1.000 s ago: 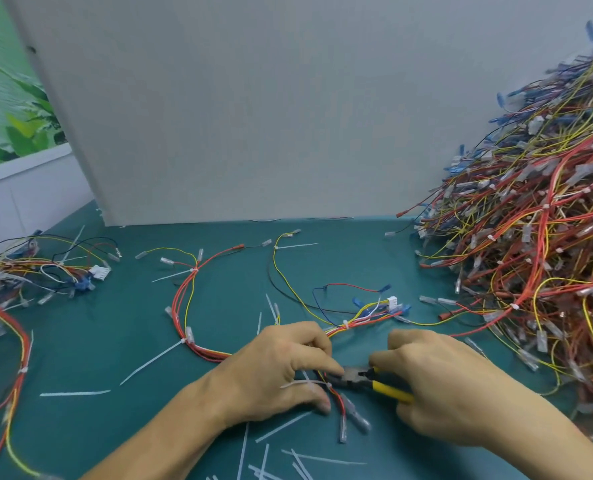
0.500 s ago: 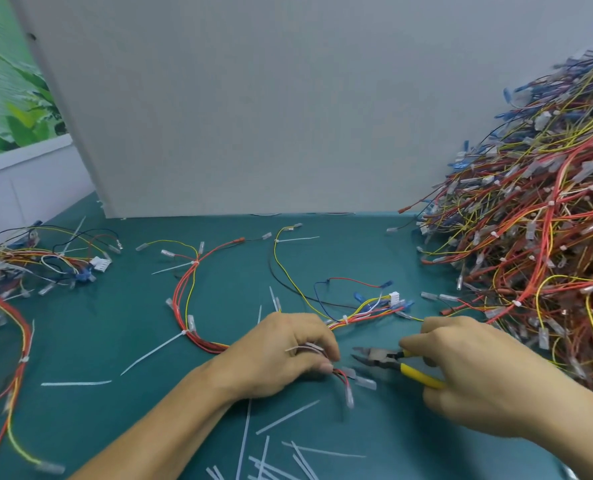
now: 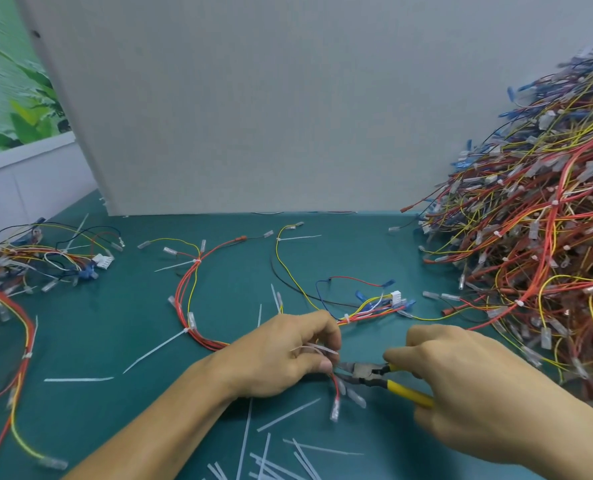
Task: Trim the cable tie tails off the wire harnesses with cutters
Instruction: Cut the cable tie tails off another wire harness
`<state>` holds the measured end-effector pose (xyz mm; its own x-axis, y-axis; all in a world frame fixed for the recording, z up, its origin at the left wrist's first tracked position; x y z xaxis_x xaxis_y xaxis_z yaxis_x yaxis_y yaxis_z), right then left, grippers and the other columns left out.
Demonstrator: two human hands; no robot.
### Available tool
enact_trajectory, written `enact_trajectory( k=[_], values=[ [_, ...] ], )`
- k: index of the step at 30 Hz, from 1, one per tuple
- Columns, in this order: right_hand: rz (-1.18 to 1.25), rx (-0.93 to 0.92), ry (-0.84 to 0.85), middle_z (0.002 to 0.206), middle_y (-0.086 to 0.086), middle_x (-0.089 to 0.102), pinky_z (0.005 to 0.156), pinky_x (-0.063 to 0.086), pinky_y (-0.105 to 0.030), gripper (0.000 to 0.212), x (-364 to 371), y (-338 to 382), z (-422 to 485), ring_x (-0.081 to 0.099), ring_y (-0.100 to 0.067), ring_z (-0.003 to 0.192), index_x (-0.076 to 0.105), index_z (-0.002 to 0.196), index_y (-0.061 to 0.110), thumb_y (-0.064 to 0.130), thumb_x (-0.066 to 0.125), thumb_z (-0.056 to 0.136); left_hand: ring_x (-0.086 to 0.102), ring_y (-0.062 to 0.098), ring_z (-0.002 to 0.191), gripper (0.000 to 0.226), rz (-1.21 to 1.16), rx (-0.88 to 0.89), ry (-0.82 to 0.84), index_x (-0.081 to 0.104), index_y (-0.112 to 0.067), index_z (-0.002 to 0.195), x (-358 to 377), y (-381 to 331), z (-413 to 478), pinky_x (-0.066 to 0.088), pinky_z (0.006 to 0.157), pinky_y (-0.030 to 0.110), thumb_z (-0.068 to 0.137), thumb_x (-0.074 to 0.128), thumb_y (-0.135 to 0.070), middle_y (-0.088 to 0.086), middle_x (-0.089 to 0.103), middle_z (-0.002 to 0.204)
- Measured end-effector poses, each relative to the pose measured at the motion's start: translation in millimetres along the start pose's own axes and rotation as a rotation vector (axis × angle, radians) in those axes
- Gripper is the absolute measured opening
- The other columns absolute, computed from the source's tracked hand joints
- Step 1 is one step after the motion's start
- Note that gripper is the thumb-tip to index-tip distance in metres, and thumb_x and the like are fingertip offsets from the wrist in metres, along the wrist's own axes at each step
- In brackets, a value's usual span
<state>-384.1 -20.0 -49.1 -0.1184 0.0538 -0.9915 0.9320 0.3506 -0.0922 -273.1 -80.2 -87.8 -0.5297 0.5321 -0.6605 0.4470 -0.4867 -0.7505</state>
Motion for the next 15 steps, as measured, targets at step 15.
enact_trajectory(
  k=[15],
  values=[
    [-0.057,0.067,0.058,0.085,0.007,0.036,0.067,0.035,-0.034,0.021,6.6,6.1,0.6,0.039,-0.024,0.081,0.050,0.098,0.029,0.042,0.045,0.083,0.050,-0.004,0.065,0.020,0.027,-0.003,-0.087,0.056,-0.031,0.079,-9.8,-5.2,2.5,0.037,0.064,0.009,0.088,0.066,-0.016,-0.023,0.060,0.068]
  ],
)
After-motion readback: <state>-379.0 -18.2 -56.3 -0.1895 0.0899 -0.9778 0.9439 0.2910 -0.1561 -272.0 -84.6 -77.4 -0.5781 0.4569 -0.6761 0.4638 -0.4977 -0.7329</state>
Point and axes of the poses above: each hand's wrist, its own z-axis towards the middle knuckle, its own x-axis out of the palm, y = z × x, the point moved 10 cm from there along z, towards the middle knuckle
